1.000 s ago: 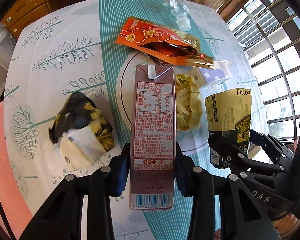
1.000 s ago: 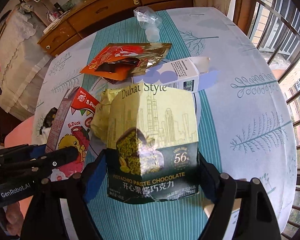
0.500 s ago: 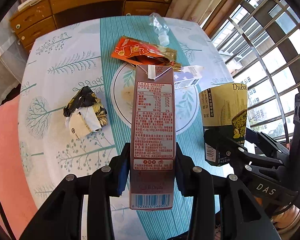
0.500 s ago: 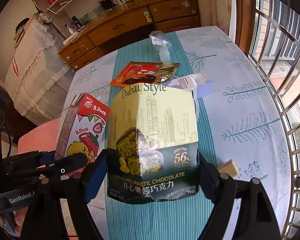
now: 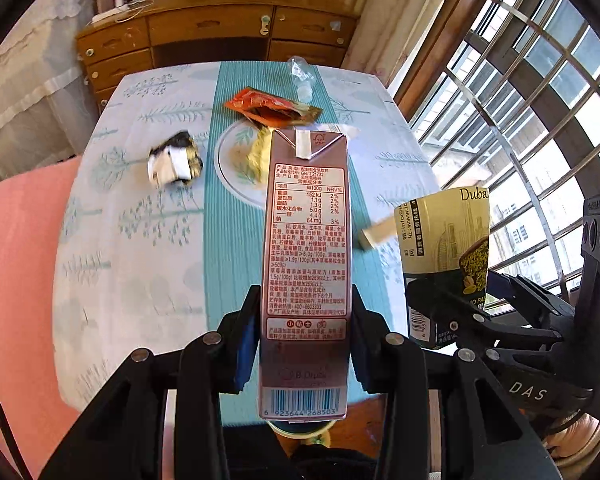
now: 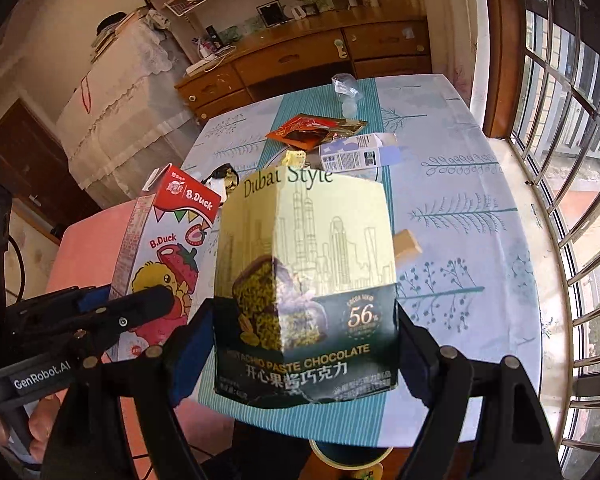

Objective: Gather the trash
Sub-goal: 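Carry the chocolate box and pink carton over the bin with both tools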

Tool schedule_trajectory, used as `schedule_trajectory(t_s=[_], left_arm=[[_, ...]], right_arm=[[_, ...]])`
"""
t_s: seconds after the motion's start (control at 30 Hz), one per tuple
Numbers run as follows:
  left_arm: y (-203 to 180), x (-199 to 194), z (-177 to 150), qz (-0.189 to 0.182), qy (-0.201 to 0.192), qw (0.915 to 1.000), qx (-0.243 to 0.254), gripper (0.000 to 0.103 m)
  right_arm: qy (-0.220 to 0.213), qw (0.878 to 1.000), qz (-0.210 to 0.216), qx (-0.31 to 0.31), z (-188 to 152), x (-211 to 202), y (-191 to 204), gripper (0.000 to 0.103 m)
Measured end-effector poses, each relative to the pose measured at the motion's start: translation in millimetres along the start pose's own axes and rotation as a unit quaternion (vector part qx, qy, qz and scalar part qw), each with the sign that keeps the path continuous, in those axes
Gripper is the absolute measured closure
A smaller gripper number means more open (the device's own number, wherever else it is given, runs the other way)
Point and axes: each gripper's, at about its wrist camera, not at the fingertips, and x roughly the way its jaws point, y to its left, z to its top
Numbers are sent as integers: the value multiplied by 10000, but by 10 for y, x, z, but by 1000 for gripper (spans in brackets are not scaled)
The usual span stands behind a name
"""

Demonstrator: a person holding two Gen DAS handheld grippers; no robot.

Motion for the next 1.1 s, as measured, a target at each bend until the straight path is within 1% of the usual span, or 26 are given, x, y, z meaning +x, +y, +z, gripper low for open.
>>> schedule_trajectory(t_s=[0.17,0.27,0.4,0.6,0.7,0.87,1.0,1.1], left_arm=[[-344,-167,-670,110,-44,9998,-149,65],[-478,-238,-1009,164,72,9995,-266,65],[-599,-284,-1367,320,299,9986,-295,65],[-672,-251,-1796,524,671,9961,-237,65],[-666,-121,-1953,655,941,9932,-180,65],[-579,161,-2247,674,1327,9888,-138,65],[-488,485,-2524,531,1581,9860,-67,65],[-367,843,-2743,363,1753,9838,-67,65]], right_arm=[[82,9995,142,-278,-458,-315,-96,21],[270,9989,228,-309,-737,-429,-167,21],[570,9973,292,-351,-1123,-475,-242,21],[985,9941,459,31,-1626,-359,-379,21],[1154,9919,456,268,-1858,-268,-441,21],[1514,9853,400,689,-2235,0,-551,21],[1739,9794,223,1004,-2559,325,-647,21],[1846,9751,89,1226,-2803,614,-725,20]])
